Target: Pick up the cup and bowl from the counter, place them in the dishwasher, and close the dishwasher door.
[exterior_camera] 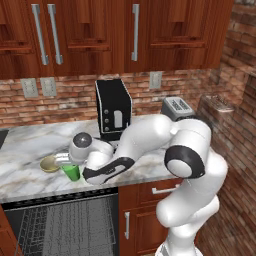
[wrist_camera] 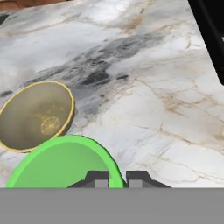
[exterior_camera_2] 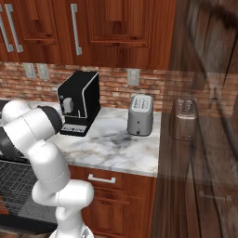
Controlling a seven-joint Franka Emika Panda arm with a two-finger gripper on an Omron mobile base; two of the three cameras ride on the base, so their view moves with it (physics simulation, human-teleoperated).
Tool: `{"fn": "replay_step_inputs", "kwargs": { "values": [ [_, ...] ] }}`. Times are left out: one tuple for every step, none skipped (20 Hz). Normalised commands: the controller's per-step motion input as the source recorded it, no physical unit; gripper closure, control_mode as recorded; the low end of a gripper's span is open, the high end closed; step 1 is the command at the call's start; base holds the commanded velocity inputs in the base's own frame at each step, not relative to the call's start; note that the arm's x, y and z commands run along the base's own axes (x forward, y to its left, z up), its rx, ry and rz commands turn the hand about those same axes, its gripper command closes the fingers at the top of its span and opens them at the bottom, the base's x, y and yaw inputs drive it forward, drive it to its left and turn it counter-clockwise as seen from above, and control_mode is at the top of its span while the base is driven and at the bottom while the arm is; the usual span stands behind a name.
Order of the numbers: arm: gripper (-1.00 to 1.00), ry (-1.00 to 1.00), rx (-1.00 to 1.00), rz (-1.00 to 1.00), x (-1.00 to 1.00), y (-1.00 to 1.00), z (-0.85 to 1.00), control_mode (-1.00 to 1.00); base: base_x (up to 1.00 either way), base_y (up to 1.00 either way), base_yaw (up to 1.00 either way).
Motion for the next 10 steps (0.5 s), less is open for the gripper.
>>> {"fn": "replay_step_inputs", "kwargs": {
  "values": [
    [1.0, -0.07, 0.0, 0.0, -0.11, -0.1, 0.32, -1.0, 0.0, 0.0, 0.0],
    [1.0, -0.07, 0.0, 0.0, -0.13, -0.09, 0.34, -1.0, 0.0, 0.0, 0.0],
    [1.0, -0.06, 0.0, 0.0, -0.1, -0.08, 0.36, -1.0, 0.0, 0.0, 0.0],
    [1.0, -0.06, 0.0, 0.0, -0.12, -0.06, 0.36, -1.0, 0.0, 0.0, 0.0],
    [1.0, -0.07, 0.02, 0.0, -0.13, -0.06, 0.35, -1.0, 0.0, 0.0, 0.0],
    [1.0, -0.06, 0.02, 0.0, -0.1, -0.06, 0.35, -1.0, 0.0, 0.0, 0.0],
    [1.0, -0.05, 0.04, 0.0, -0.14, -0.04, 0.35, -1.0, 0.0, 0.0, 0.0],
    [1.0, -0.05, 0.06, 0.0, -0.24, 0.0, 0.33, -1.0, 0.0, 0.0, 0.0],
    [1.0, -0.05, 0.1, 0.0, -0.26, 0.0, 0.31, -1.0, 0.0, 0.0, 0.0],
    [1.0, -0.04, 0.12, 0.0, -0.33, 0.0, 0.26, -1.0, 0.0, 0.0, 0.0]
  ]
}}
